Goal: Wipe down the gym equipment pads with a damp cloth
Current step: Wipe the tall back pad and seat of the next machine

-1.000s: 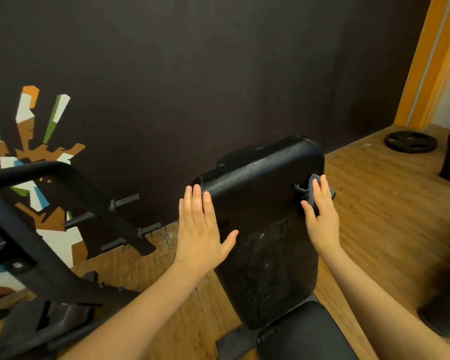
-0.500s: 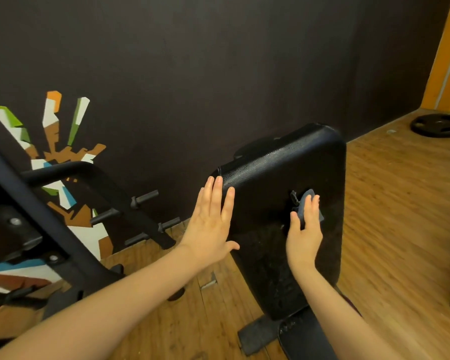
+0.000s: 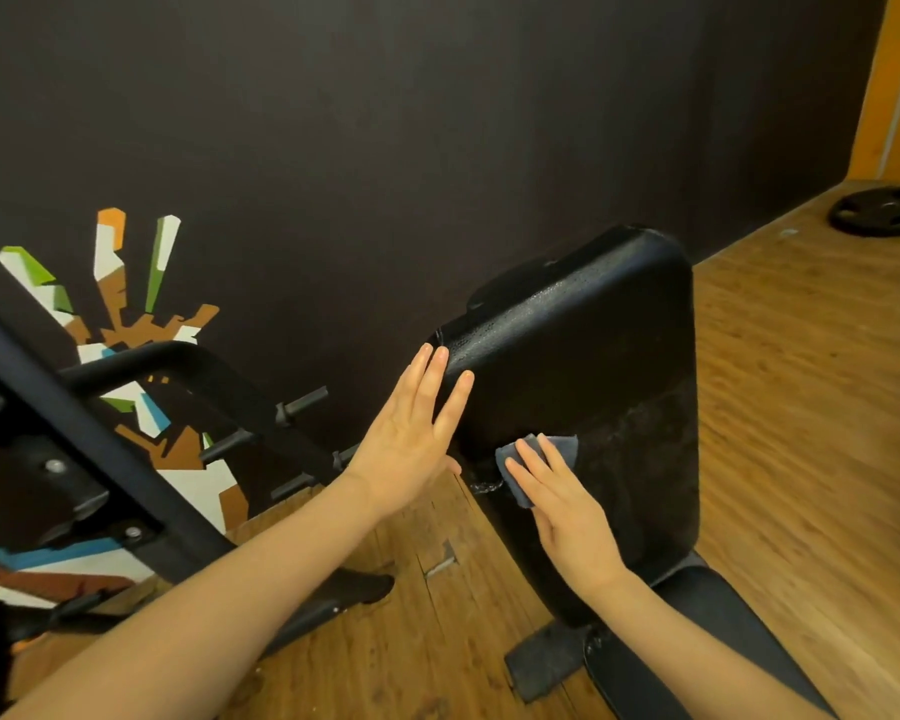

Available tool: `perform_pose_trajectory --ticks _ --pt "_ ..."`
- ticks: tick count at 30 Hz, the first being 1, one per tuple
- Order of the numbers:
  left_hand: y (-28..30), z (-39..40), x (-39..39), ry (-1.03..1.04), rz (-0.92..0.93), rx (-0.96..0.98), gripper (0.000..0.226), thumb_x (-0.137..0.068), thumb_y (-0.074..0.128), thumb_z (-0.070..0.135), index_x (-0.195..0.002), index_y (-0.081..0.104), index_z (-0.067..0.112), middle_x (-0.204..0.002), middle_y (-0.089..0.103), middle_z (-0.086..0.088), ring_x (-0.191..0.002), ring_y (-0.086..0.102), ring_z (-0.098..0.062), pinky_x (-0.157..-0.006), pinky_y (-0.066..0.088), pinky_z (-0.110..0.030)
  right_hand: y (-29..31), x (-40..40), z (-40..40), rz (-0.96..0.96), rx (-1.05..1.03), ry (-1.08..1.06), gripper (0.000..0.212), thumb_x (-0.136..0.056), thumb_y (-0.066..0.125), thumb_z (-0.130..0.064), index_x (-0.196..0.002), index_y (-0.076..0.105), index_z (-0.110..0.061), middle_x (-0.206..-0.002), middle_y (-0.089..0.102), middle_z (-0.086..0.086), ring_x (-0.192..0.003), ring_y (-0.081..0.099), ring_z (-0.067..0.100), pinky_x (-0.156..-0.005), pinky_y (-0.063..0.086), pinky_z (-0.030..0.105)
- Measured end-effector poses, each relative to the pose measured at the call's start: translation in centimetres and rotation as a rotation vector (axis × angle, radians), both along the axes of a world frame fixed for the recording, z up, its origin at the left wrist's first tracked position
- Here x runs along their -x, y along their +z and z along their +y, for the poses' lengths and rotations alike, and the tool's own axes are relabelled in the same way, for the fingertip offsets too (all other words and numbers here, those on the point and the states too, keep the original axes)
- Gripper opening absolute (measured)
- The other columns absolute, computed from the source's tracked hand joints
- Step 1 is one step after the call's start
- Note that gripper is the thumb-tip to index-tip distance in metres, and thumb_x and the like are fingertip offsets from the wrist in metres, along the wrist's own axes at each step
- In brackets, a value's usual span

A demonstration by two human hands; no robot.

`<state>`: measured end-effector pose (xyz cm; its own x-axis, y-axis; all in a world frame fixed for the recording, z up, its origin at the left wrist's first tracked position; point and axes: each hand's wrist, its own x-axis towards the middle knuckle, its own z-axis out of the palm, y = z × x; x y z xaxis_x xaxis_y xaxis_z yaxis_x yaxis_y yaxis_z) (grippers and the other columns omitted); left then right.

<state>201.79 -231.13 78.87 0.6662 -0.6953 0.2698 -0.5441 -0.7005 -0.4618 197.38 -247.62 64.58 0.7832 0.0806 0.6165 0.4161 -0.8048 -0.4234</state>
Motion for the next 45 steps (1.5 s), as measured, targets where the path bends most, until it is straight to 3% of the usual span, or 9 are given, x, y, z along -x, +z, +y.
perform_pose_trajectory --ticks 5,9,14,20,30,35,39,41,45 --pt "-0.2 0.7 -0.6 -0.060 0.004 0.049 0.116 -0.048 0.093 0.036 -0.139 0.030 0.003 -0.144 0.027 -0.028 -0.136 0.022 -0.039 -0.099 0.033 -0.045 2.6 -0.6 0.9 -0.063 0.179 0.010 0.076 -0.048 0.087 -0.001 -0.119 0.062 -0.013 -0.125 0.061 0.007 -0.118 0.055 0.027 -0.084 0.052 0.029" --pt "-0.4 0.9 -0.8 -0.088 0.008 0.073 0.115 -0.049 0.094 0.029 -0.139 0.029 0.003 -0.144 0.020 -0.025 -0.135 0.020 -0.038 -0.099 0.032 -0.046 1.9 -1.3 1.4 -0.073 0.325 0.012 0.081 -0.054 0.085 -0.004 -0.128 0.052 -0.013 -0.131 0.056 0.008 -0.128 0.039 0.030 -0.099 0.037 0.037" --pt "-0.5 0.5 -0.5 -0.089 -0.018 0.079 0.113 -0.048 0.094 0.029 -0.137 0.031 0.001 -0.142 0.022 -0.025 -0.132 0.025 -0.042 -0.098 0.033 -0.046 -1.0 -1.3 -0.5 -0.057 0.414 0.091 0.089 -0.056 0.083 -0.002 -0.133 0.040 -0.016 -0.132 0.055 0.004 -0.128 0.033 0.024 -0.101 0.032 0.042" --pt "-0.6 0.1 -0.1 -0.053 -0.010 0.107 0.115 -0.044 0.096 0.026 -0.137 0.032 0.001 -0.141 0.029 -0.031 -0.131 0.027 -0.041 -0.095 0.041 -0.048 0.2 -0.4 0.1 -0.003 0.333 0.093 0.076 -0.049 0.086 -0.005 -0.120 0.062 -0.017 -0.126 0.060 0.003 -0.120 0.054 0.025 -0.093 0.045 0.033" --pt "-0.1 0.3 0.2 -0.023 0.021 0.124 0.116 -0.040 0.097 0.029 -0.137 0.039 0.003 -0.139 0.043 -0.031 -0.129 0.032 -0.040 -0.093 0.037 -0.043 1.0 0.2 0.9 0.105 0.411 0.025 0.075 -0.059 0.082 -0.009 -0.128 0.053 -0.018 -0.134 0.054 0.004 -0.126 0.047 0.026 -0.102 0.029 0.039" --pt "0.0 0.2 0.5 0.029 0.101 0.162 0.110 -0.057 0.092 0.026 -0.145 0.028 0.007 -0.151 0.012 -0.019 -0.136 0.013 -0.032 -0.102 0.026 -0.039 1.3 0.7 1.1 0.184 0.412 -0.023 0.080 -0.054 0.085 -0.007 -0.127 0.055 -0.017 -0.132 0.055 0.002 -0.125 0.049 0.024 -0.098 0.031 0.032" --pt "-0.2 0.2 0.7 0.072 0.156 0.126 0.098 -0.087 0.067 0.031 -0.150 -0.006 0.020 -0.158 -0.015 -0.011 -0.135 -0.023 -0.019 -0.109 0.000 -0.029 1.6 1.3 1.4 0.276 0.374 0.026 0.069 -0.091 0.049 0.000 -0.146 0.013 -0.022 -0.152 0.000 -0.006 -0.135 -0.012 0.014 -0.108 0.008 0.029" --pt "-0.2 0.1 0.8 0.077 0.158 0.170 0.095 -0.090 0.064 0.029 -0.151 -0.008 0.021 -0.158 -0.019 -0.008 -0.133 -0.027 -0.017 -0.106 -0.001 -0.026 1.4 1.4 1.5 0.302 0.378 0.020 0.067 -0.096 0.038 -0.001 -0.146 -0.001 -0.023 -0.147 -0.015 -0.010 -0.130 -0.024 0.011 -0.103 -0.003 0.024" --pt "-0.3 -0.3 1.3 0.083 0.183 0.251 0.084 -0.095 0.057 0.029 -0.152 -0.005 0.024 -0.159 -0.019 -0.006 -0.143 -0.017 -0.020 -0.113 0.006 -0.028 0.8 0.9 2.2 0.217 0.369 -0.063 0.083 -0.063 0.080 0.001 -0.136 0.042 -0.015 -0.144 0.041 0.004 -0.133 0.024 0.021 -0.098 0.030 0.026"
